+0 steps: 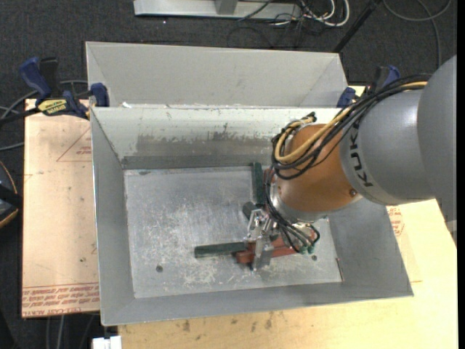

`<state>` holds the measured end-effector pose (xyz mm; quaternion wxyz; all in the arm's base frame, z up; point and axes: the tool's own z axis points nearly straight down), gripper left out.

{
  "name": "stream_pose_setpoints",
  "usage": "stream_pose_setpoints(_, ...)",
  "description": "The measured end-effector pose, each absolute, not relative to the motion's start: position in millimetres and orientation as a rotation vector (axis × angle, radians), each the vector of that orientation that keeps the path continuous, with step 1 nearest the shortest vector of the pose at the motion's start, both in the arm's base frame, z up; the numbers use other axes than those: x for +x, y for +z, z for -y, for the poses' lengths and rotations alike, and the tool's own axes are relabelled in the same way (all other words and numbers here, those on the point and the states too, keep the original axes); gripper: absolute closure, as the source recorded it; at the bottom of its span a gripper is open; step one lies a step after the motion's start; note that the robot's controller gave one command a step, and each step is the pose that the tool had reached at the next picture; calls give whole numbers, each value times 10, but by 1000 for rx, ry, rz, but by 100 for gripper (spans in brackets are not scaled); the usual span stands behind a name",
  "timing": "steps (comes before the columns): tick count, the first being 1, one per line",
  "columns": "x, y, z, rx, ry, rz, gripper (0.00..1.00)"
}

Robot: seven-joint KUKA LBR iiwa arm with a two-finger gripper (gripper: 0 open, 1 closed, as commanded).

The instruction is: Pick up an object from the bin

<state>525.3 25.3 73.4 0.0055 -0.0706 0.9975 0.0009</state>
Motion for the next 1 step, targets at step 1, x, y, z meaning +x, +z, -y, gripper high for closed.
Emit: stream_pose_setpoints(1,5484,2062,-220,-237,1,-3130,100)
